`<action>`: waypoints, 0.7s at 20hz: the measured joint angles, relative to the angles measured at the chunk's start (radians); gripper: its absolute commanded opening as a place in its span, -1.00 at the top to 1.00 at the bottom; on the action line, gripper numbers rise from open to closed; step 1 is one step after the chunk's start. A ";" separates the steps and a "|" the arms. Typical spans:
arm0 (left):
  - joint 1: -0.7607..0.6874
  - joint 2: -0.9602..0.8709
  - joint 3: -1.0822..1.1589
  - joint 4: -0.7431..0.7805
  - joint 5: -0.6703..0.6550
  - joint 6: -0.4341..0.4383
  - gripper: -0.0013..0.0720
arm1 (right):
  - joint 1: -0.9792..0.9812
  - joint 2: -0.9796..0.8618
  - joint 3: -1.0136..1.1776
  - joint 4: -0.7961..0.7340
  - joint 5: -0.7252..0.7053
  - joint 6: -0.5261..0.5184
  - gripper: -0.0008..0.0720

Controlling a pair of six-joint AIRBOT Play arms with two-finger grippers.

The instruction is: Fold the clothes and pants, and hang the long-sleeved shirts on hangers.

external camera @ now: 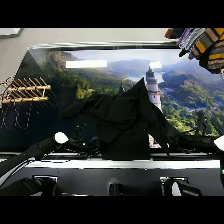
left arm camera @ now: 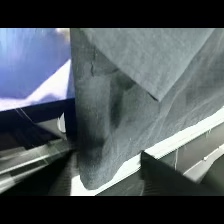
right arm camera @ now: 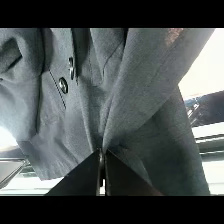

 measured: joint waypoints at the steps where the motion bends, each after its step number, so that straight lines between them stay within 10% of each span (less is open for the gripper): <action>1: -0.003 -0.003 0.001 -0.003 0.011 0.000 0.73 | 0.000 0.000 -0.005 0.008 -0.003 0.000 0.90; 14: 0.042 -0.011 0.188 0.077 -0.031 0.040 0.93 | 0.000 -0.007 -0.024 0.214 -0.190 -0.072 0.90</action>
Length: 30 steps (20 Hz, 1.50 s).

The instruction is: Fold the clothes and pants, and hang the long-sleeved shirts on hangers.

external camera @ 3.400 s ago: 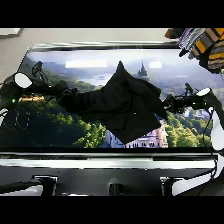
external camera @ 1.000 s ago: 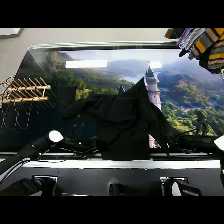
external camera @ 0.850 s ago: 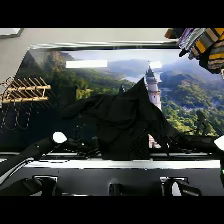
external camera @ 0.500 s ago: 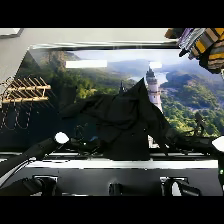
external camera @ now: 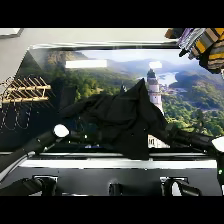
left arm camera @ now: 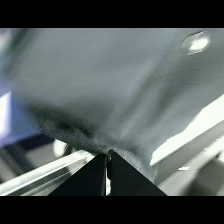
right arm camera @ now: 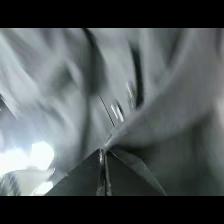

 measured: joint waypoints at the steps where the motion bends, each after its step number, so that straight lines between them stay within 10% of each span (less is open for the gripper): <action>1: 0.024 0.000 0.075 0.045 -0.033 -0.010 0.93 | 0.000 -0.011 0.043 0.013 -0.033 -0.009 0.90; 13: 0.198 0.066 1.172 0.453 -0.237 -0.102 0.92 | 0.000 -0.164 1.001 0.041 -0.103 -0.103 0.90; 20: 0.204 0.288 1.283 0.532 -0.280 -0.136 0.92 | 0.000 -0.057 1.268 0.032 0.011 -0.085 0.90; 30: 0.204 0.313 1.294 0.756 -0.231 -0.306 0.92 | 0.001 -0.211 1.336 0.143 -0.183 0.037 0.90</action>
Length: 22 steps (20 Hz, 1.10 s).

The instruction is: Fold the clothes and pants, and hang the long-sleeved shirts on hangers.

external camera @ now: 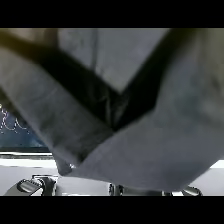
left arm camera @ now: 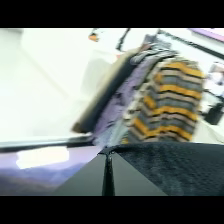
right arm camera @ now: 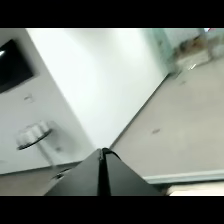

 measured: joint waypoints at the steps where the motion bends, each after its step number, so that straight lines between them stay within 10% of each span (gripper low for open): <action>1: 0.001 -0.038 0.000 0.028 0.008 -0.012 0.92 | 0.007 -0.060 0.001 0.039 -0.001 -0.003 0.90; 15: 0.156 -0.831 0.000 0.074 0.157 -0.189 0.83 | 0.379 -0.885 0.002 -0.197 -0.293 -0.109 0.86; 19: 0.172 -0.931 0.001 -0.057 0.066 -0.161 -0.73 | 0.391 -0.963 0.003 -0.264 -0.190 -0.110 0.00; 20: 0.183 -0.936 0.002 -0.090 0.038 -0.146 -0.73 | 0.386 -0.960 0.003 -0.294 -0.141 -0.110 -0.41; 22: 0.218 -0.922 0.002 -0.139 -0.026 -0.109 -0.73 | 0.356 -0.927 0.003 -0.357 -0.031 -0.113 -0.48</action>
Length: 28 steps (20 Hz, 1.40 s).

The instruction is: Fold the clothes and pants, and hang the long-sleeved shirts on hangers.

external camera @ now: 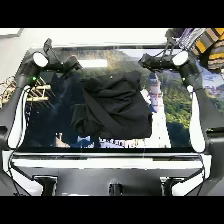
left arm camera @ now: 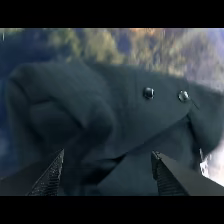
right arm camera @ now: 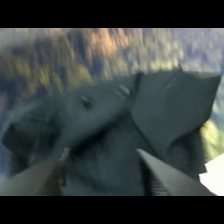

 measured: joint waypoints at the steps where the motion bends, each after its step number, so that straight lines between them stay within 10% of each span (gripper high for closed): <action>1: 0.021 0.016 0.000 -0.016 -0.040 0.019 -0.73 | -0.026 0.023 0.000 -0.034 0.060 -0.001 -0.48; 9: 0.151 0.291 -0.317 -0.016 -0.304 0.195 -0.72 | -0.335 0.323 -0.397 -0.109 0.395 -0.012 -0.50; 19: 0.158 0.561 -0.999 -0.138 -0.144 0.258 -0.72 | -0.271 0.410 -1.037 0.127 0.154 -0.140 -0.48; 20: 0.157 0.564 -1.017 -0.143 -0.140 0.264 -0.72 | -0.249 0.396 -1.050 0.149 0.137 -0.151 -0.27; 22: 0.156 0.567 -1.039 -0.148 -0.136 0.271 -0.72 | -0.209 0.370 -1.067 0.179 0.101 -0.169 0.79; 28: 0.138 0.526 -1.079 -0.155 -0.130 0.281 -0.72 | -0.170 0.413 -1.067 0.040 0.081 -0.059 0.90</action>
